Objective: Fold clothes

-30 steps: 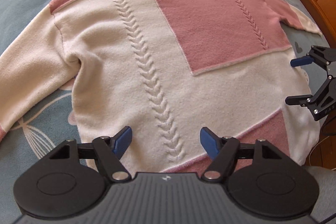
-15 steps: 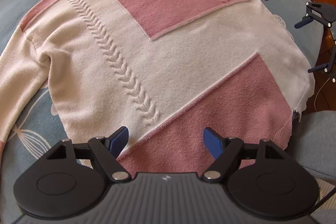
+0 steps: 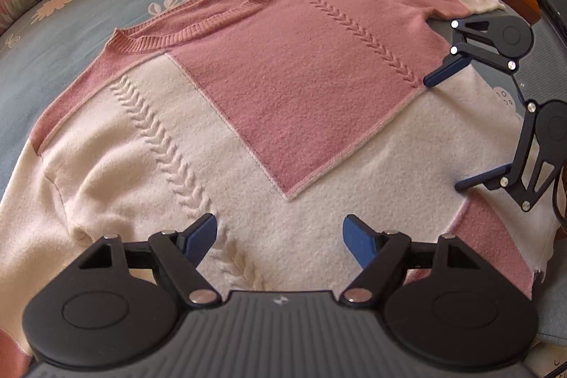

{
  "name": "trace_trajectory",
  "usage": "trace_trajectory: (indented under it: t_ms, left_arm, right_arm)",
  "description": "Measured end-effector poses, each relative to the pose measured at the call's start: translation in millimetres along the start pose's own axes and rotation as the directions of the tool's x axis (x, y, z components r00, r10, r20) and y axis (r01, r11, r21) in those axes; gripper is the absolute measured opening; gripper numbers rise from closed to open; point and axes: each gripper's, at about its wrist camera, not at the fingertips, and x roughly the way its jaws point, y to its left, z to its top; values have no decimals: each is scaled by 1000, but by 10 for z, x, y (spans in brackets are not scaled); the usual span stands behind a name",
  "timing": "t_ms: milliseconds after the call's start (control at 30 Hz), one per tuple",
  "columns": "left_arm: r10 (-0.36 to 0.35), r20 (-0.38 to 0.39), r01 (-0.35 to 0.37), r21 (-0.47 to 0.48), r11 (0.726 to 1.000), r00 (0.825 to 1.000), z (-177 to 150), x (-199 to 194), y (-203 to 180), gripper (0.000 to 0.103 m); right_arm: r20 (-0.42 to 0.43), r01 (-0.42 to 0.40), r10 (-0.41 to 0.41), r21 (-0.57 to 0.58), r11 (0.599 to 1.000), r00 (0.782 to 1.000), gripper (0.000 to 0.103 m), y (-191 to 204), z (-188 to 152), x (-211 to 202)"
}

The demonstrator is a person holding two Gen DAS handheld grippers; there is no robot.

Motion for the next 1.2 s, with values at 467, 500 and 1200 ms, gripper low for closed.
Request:
trace_trajectory:
  t_ms: [467,500,1200]
  left_arm:
    - [-29,-3,25,-441,897,1000,-521,-451,557,97]
    - [-17,12,20,-468,884,1000,-537,-510,629,97]
    - [289,184,-23,-808,589,939,-1275,-1216,2676,96]
  right_arm:
    - [-169,12,12,141,990,986,103,-48,127,74]
    - [-176,13,13,143,990,984,103,-39,153,71]
    - [81,-243,234,135,961,969,103,374,2425,522]
